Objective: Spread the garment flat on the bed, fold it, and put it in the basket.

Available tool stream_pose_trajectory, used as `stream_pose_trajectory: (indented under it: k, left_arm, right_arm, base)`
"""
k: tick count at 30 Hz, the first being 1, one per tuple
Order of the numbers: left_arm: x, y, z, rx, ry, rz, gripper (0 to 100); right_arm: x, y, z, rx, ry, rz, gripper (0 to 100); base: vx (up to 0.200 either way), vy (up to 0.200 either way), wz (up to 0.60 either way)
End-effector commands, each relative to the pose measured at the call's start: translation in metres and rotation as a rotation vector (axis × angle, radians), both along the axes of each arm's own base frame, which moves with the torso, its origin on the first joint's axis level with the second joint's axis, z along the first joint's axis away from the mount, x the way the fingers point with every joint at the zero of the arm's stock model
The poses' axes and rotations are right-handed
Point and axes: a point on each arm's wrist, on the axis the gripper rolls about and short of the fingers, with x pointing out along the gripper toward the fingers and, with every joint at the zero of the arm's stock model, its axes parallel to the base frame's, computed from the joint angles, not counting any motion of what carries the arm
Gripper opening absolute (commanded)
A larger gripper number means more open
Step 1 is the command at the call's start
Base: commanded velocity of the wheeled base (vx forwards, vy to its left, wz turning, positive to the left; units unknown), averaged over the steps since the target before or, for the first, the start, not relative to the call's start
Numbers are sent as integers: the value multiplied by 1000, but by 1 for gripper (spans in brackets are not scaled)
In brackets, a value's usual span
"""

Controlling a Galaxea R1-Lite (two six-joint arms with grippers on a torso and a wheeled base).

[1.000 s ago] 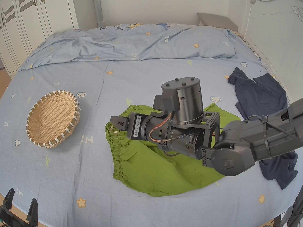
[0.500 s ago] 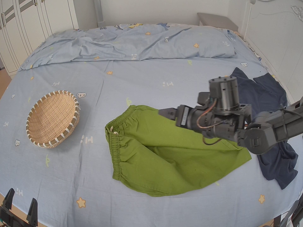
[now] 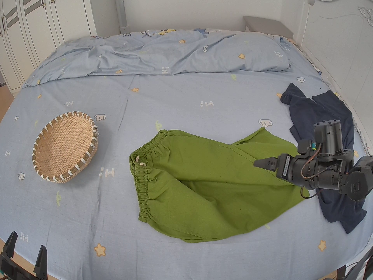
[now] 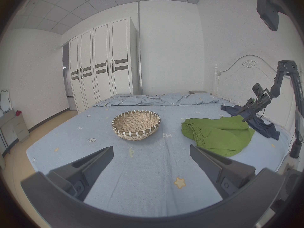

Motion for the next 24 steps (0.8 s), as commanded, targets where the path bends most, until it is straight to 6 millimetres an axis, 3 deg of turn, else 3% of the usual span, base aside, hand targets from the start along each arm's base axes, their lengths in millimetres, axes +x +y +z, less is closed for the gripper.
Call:
stream_pose_trajectory:
  k: [1, 3, 4, 5, 6, 8, 9, 11, 12, 14, 15, 18, 22, 24]
  left_arm:
    - [0, 0, -5, 31, -3, -7, 100]
    - [-2, 0, 6, 38, -52, -9, 100]
    - [-19, -1, 69, -19, -241, -58, 100]
    - [-19, -1, 69, -19, -241, -58, 100]
    - [-15, 1, 125, -161, -191, -142, 100]
    - [2, -1, 141, -187, -26, -194, 100]
    - [6, -1, 141, -188, 4, -205, 100]
    - [45, -9, 130, -235, 290, -354, 100]
    - [48, -9, 129, -241, 304, -361, 100]
    - [83, -18, 111, -381, 505, -432, 100]
    - [86, -18, 110, -397, 517, -437, 100]
    - [121, -31, 85, -545, 669, -536, 100]
    - [144, -41, 61, -607, 762, -644, 100]
    - [157, -46, 37, -630, 844, -719, 100]
  right_arm:
    - [-13, -23, 1, 4, 7, -47, 100]
    - [-15, -26, -1, 5, 17, -52, 100]
    - [-18, -30, -4, 8, 29, -51, 100]
    - [-18, -30, -4, 8, 29, -51, 100]
    - [-21, -35, -6, 16, 40, -51, 100]
    - [-22, -37, -7, 25, 51, -41, 100]
    - [-23, -37, -8, 26, 53, -39, 100]
    - [-25, -42, -12, 32, 66, -40, 100]
    - [-26, -42, -12, 33, 66, -42, 100]
    - [-26, -47, -15, 29, 66, -64, 100]
    - [-26, -48, -16, 28, 64, -67, 100]
    - [-25, -56, -19, 35, 46, -97, 100]
    - [-21, -56, -16, 45, 14, -101, 100]
    - [-18, -57, -13, 48, -2, -104, 100]
  base:
    - [0, 0, 0]
    - [0, 0, 0]
    - [0, 0, 0]
    - [0, 0, 0]
    - [0, 0, 0]
    - [0, 0, 0]
    - [0, 0, 0]
    - [0, 0, 0]
    - [0, 0, 0]
    - [0, 0, 0]
    - [0, 0, 0]
    - [0, 0, 0]
    - [0, 0, 0]
    - [0, 0, 0]
